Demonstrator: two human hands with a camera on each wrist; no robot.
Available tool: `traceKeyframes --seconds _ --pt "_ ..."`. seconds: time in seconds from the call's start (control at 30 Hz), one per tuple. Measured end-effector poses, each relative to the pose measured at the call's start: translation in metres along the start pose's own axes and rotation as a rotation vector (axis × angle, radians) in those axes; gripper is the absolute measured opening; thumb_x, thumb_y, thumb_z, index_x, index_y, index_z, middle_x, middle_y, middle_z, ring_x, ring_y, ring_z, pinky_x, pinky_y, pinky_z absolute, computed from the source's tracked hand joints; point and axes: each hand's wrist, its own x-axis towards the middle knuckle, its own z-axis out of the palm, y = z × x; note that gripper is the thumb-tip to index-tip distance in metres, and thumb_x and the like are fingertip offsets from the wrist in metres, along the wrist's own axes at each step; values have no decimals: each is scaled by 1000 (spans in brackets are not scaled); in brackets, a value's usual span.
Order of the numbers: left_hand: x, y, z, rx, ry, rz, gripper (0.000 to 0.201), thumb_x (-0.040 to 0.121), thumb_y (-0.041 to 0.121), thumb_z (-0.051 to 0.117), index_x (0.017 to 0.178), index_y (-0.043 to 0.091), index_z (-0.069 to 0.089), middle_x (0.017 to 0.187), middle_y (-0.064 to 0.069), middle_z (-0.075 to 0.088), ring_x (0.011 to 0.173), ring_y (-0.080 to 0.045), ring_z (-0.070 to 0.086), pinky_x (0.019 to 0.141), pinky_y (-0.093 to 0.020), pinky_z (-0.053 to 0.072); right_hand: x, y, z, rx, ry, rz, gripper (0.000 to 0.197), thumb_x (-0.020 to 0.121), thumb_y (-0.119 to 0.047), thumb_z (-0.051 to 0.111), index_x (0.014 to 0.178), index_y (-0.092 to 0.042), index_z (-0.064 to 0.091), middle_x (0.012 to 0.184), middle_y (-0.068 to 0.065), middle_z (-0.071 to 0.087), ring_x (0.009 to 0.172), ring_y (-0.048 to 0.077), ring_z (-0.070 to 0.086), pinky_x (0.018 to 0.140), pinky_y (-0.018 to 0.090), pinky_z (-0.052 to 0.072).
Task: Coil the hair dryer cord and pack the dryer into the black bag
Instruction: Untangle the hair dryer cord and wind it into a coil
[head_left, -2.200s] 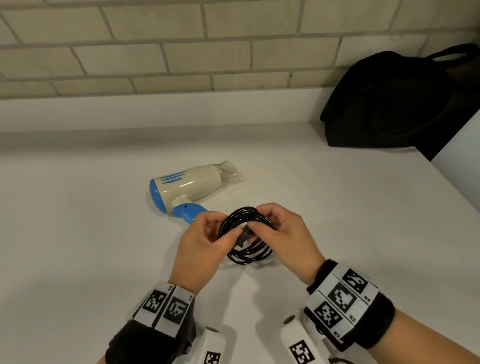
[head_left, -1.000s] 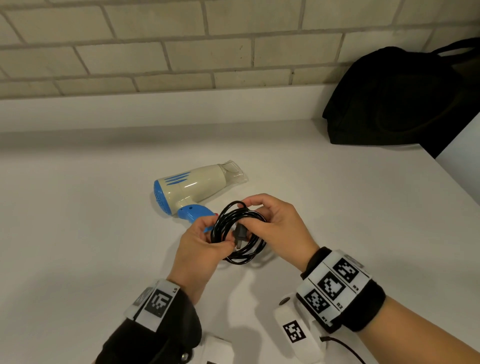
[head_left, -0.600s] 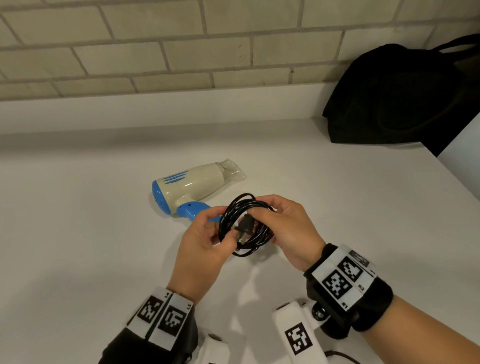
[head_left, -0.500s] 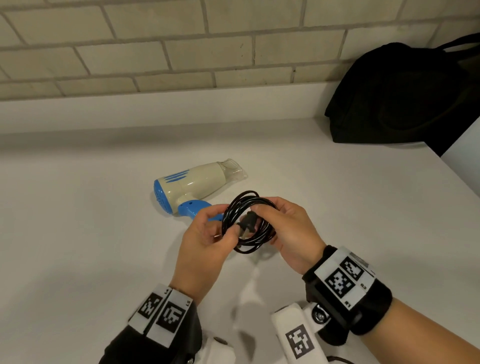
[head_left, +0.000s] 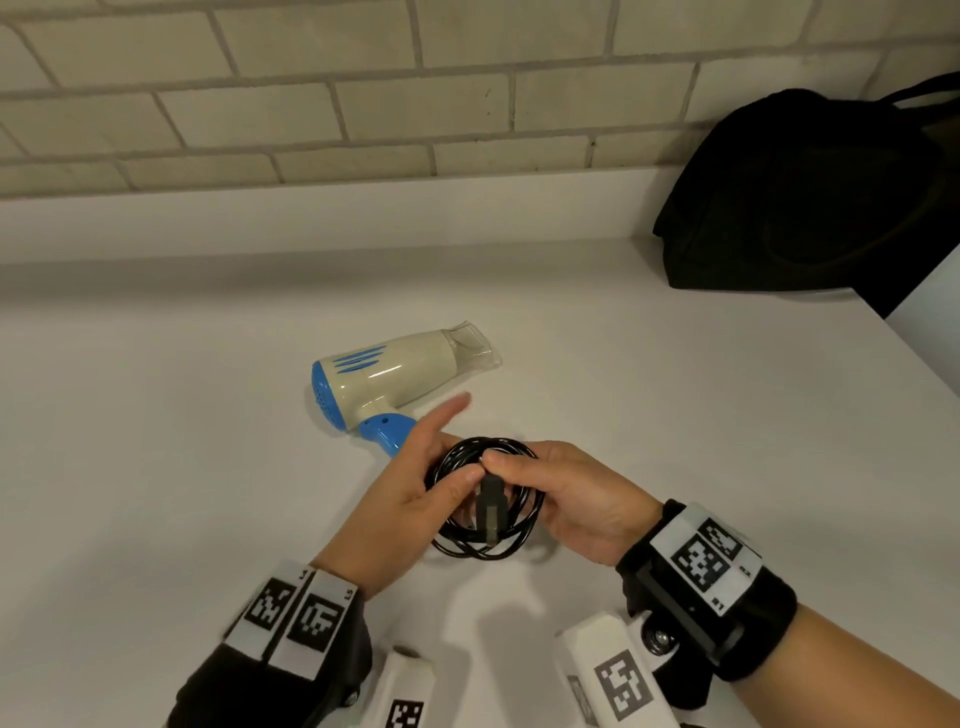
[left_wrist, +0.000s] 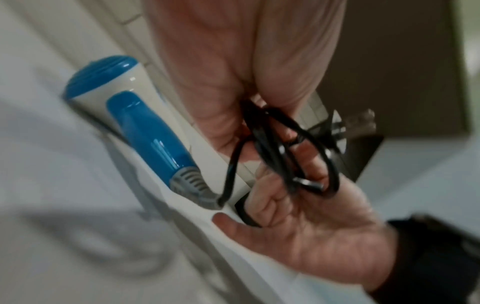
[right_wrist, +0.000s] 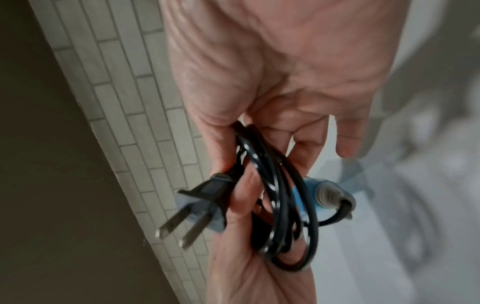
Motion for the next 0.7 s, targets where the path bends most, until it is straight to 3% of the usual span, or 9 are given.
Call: traceKeyframes --seconds 0.07,0.1,0.2,0.3,0.4,0.5,0.53,0.63,0.7 --pt "2 -1 2 105 21 49 31 90 15 43 110 39 45 100 8 61 89 5 58 70 -6 45 -2 0 1 -61 35 -40 47 83 -29 58 100 14 55 97 25 60 90 27 59 79 24 50" --pt "4 -2 3 134 41 64 28 91 14 42 106 37 48 96 8 60 85 6 58 68 -6 45 -4 -2 4 -128 65 -74 41 86 -26 56 102 12 57 99 23 62 90 24 60 82 25 49" --pt "8 -4 5 183 117 93 23 91 11 41 104 28 51 82 10 54 67 9 53 63 -7 41 -12 -1 13 -396 189 -237 19 90 -23 49 109 -21 49 103 2 64 94 14 61 88 27 48" --pt "11 -3 5 186 176 103 23 91 14 42 102 33 50 84 16 54 69 8 52 69 -15 40 -22 4 14 -556 248 -447 37 84 -18 52 107 -43 37 109 -13 55 94 8 60 86 22 50" --pt "12 1 8 114 233 107 21 90 23 42 98 41 50 87 12 58 73 -7 57 73 -25 48 -26 5 9 -272 220 -323 42 82 -5 59 107 -34 42 98 1 61 72 15 65 67 24 56" --pt "13 7 13 -11 325 70 28 92 16 42 97 41 53 79 -7 60 70 -25 57 72 -41 52 -27 2 7 -53 130 -160 18 86 -6 53 103 -13 54 85 7 66 68 12 65 64 22 56" --pt "13 7 15 -37 340 62 31 92 13 42 97 42 53 75 -10 57 68 -21 55 71 -38 52 -27 1 7 -54 131 -160 16 86 -13 54 101 -8 58 87 6 68 71 12 65 65 22 56" --pt "13 11 21 9 321 102 34 91 11 42 99 43 50 67 5 50 58 0 48 61 -15 47 -23 -1 11 -48 179 -202 46 76 -40 52 99 0 56 78 6 66 61 13 60 53 24 50" --pt "12 13 25 30 305 116 35 91 10 42 99 43 48 67 6 49 56 2 49 61 -10 45 -18 -1 15 -102 243 -253 41 83 -41 45 96 -2 50 71 11 59 48 15 52 42 23 42"
